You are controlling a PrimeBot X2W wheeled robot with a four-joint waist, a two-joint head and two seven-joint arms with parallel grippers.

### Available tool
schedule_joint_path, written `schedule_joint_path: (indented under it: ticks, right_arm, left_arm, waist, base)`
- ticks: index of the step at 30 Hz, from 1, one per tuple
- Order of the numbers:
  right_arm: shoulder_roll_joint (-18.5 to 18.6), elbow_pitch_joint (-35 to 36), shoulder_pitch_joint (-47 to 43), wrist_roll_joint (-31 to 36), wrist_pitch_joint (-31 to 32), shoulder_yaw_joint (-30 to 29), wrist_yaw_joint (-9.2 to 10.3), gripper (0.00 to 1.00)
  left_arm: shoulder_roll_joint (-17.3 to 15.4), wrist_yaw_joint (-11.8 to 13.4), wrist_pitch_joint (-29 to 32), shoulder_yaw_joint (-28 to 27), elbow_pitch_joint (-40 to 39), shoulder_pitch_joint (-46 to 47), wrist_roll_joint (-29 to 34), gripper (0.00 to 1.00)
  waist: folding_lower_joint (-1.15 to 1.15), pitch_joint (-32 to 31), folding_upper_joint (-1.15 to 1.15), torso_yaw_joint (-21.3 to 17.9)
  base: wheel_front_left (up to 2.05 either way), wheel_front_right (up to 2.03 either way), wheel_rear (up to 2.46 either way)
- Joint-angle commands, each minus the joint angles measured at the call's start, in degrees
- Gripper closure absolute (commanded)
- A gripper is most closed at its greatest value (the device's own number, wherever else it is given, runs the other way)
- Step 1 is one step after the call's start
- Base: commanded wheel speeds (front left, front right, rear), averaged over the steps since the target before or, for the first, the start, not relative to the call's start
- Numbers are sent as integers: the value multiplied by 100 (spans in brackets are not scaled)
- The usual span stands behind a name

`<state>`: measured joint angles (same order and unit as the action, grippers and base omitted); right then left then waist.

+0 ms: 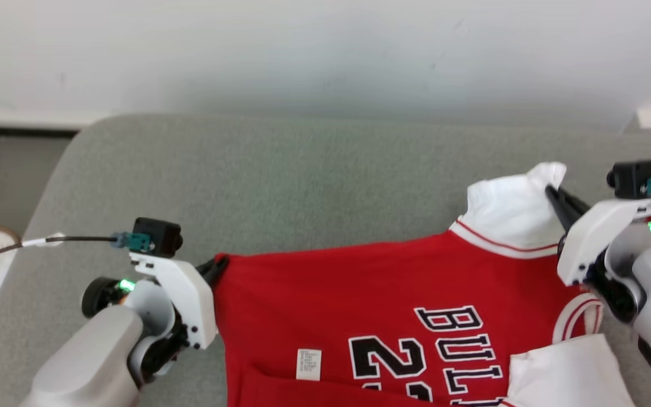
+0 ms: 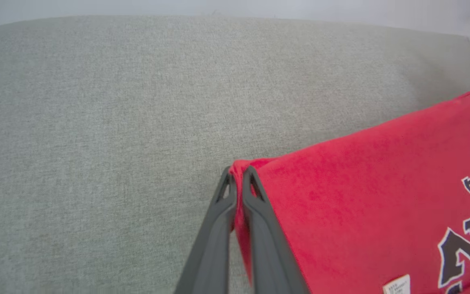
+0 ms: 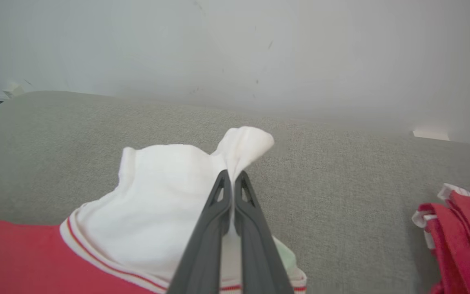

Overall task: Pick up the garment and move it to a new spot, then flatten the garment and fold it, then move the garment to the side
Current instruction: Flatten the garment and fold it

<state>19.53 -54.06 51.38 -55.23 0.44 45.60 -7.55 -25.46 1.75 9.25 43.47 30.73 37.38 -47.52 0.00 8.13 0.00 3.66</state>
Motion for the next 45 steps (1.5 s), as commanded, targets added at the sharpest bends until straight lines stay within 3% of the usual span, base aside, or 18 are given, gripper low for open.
schedule_joint_path:
  ticks: [1, 15, 18, 20, 21, 26, 27, 28, 29, 30, 35, 42, 45]
  right_arm:
    - [58, 77, -184, -87, -8, 73, 14, 100]
    - [736, 1052, -1113, -788, 703, 987, 14, 100]
    - [805, 1135, -1280, -927, 919, 1163, 14, 92]
    - [848, 1167, -1361, -1014, 1039, 1263, 14, 70]
    - [859, 1195, -1407, -1046, 1089, 1314, 14, 66]
    - [878, 1267, -1616, -1228, 1316, 1524, 14, 63]
    - [877, 1270, -1648, -1260, 1341, 1555, 14, 60]
    - [878, 1263, -1674, -1285, 1353, 1583, 14, 33]
    - [876, 1248, -1707, -1325, 1408, 1610, 14, 0]
    - [878, 1239, -1736, -1360, 1446, 1638, 14, 0]
    - [962, 1268, -1806, -1503, 1604, 1684, 14, 0]
    - [1377, 1728, -2020, -1897, 1855, 1627, 14, 0]
    - [1640, 2001, -1995, -1893, 1528, 1446, 14, 0]
  left_arm:
    - [-59, -42, 72, -12, 12, -124, -70, 100]
    - [-392, -582, 1794, 298, -232, -411, -849, 100]
    - [-359, -662, 2127, 368, -230, -521, -1060, 100]
    - [-403, -728, 2303, 422, -247, -584, -1175, 100]
    - [-420, -752, 2365, 464, -255, -627, -1206, 100]
    - [-425, -807, 2522, 601, -233, -798, -1278, 100]
    - [-394, -809, 2517, 619, -208, -835, -1288, 94]
    - [-358, -812, 2553, 643, -178, -882, -1320, 65]
    - [-339, -819, 2582, 660, -154, -910, -1334, 19]
    - [-338, -818, 2589, 665, -136, -905, -1347, 0]
    - [-383, -822, 2490, 631, -97, -835, -1315, 0]
    - [-608, -692, 2066, 437, -303, -662, -1123, 0]
    - [-735, -540, 1660, 321, -498, -632, -941, 0]
  waist:
    - [0, -450, 0, -197]
    - [0, -1254, 0, -498]
    - [0, -1316, 0, -546]
    - [0, -1336, 0, -574]
    - [0, -1343, 0, -586]
    - [0, -1356, 0, -612]
    - [0, -1357, 0, -611]
    - [0, -1360, 0, -611]
    - [0, -1366, 0, -608]
    - [0, -1372, 0, -605]
    - [0, -1407, 0, -569]
    - [0, -1508, 0, -480]
    - [0, -1550, 0, -467]
  base:
    - [0, 0, 0]
    - [0, 0, 0]
    - [0, 0, 0]
    - [0, 0, 0]
    - [0, 0, 0]
    - [0, 0, 0]
    - [0, 0, 0]
    - [0, 0, 0]
    - [0, 0, 0]
    - [0, 0, 0]
    - [0, 0, 0]
    - [0, 0, 0]
    - [0, 0, 0]
